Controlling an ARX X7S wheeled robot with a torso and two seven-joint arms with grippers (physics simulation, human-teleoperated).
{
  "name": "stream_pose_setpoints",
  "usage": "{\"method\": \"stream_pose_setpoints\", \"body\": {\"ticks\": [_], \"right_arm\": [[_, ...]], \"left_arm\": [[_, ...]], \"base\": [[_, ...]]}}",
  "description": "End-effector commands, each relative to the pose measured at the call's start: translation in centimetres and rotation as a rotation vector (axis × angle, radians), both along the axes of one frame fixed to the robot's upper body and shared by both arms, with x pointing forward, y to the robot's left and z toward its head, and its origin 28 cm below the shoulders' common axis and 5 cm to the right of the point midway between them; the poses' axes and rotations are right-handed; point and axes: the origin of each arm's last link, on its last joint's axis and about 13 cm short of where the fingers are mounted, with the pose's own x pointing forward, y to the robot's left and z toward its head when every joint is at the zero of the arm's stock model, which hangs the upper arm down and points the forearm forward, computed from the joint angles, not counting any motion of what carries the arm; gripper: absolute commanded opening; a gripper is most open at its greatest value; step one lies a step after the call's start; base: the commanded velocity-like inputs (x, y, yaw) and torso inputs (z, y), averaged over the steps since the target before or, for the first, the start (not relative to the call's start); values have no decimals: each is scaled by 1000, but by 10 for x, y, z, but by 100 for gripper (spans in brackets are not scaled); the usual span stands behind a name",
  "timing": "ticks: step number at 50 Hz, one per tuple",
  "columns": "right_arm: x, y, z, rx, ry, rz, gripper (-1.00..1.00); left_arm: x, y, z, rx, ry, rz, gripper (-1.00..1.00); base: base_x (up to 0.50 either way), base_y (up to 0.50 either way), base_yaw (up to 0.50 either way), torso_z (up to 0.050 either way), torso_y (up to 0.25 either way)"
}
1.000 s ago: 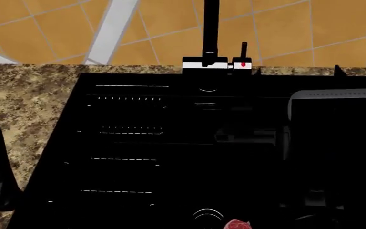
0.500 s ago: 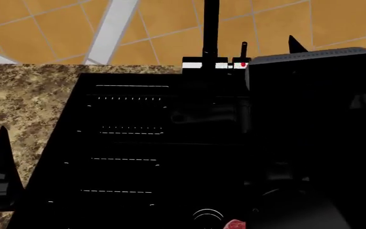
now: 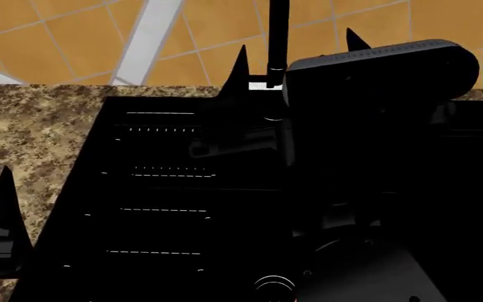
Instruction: Turn the sink spout to the right.
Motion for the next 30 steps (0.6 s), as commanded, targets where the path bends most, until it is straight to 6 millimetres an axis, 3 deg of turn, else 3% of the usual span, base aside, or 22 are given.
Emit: {"method": "stream_pose_setpoints", "body": {"ticks": [1,30], "right_arm": [[0,2,2,-2,-3,7,100],[41,6,-5,108,4,-23,100]], "left_arm": [[0,0,0,0,0,0,100],[2,-1,-3,1,27,2,100]], "base": [[0,0,0,0,0],[0,0,0,0,0]]}}
